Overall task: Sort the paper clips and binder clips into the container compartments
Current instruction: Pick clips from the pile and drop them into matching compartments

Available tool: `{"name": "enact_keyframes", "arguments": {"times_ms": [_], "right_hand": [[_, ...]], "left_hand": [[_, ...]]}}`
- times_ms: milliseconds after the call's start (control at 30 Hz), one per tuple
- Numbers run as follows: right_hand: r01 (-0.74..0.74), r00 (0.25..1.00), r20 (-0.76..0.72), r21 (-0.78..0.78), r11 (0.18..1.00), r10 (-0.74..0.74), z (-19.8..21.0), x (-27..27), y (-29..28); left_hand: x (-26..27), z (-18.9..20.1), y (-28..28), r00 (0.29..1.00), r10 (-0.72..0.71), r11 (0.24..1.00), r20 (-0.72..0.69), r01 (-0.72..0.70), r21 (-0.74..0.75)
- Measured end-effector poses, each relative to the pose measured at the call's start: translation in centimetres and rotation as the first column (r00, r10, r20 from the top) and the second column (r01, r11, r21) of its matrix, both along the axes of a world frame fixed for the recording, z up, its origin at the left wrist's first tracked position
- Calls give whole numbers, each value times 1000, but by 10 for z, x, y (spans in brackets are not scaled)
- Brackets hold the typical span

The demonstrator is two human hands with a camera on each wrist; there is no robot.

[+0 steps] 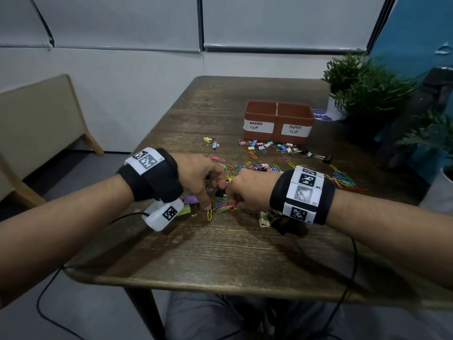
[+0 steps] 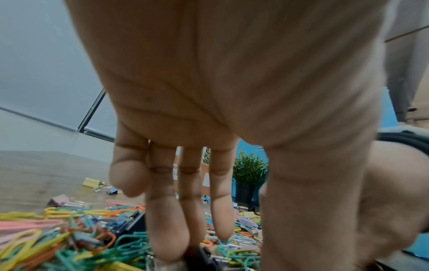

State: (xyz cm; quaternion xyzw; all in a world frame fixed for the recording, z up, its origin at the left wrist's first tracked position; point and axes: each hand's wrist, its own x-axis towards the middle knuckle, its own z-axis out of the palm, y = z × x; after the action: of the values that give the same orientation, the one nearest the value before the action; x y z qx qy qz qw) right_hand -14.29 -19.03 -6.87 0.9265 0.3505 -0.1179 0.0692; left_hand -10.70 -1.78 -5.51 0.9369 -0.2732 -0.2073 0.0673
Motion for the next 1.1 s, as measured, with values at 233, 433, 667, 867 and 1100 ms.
{"name": "enact_keyframes", "arguments": {"times_ms": [233, 433, 667, 867, 1100], "right_hand": [[134, 991, -42, 218, 967, -128, 6, 7, -17], [249, 968, -94, 329, 911, -231, 15, 22, -41], [379, 924, -119, 406, 831, -363, 25, 36, -72], [453, 888, -182, 500, 738, -422, 34, 39, -90], [538, 811, -226, 650, 537, -539, 58, 63, -121]], "left_hand": [[-10, -5, 0, 999, -53, 998, -9, 53, 44], [-4, -10, -7, 976, -208, 977, 64, 205, 55], [7, -21, -25, 925, -353, 935, 139, 351, 43], [10, -31, -32, 883, -395, 918, 254, 389, 76], [20, -10, -28, 891, -346, 926, 294, 375, -49]]}}
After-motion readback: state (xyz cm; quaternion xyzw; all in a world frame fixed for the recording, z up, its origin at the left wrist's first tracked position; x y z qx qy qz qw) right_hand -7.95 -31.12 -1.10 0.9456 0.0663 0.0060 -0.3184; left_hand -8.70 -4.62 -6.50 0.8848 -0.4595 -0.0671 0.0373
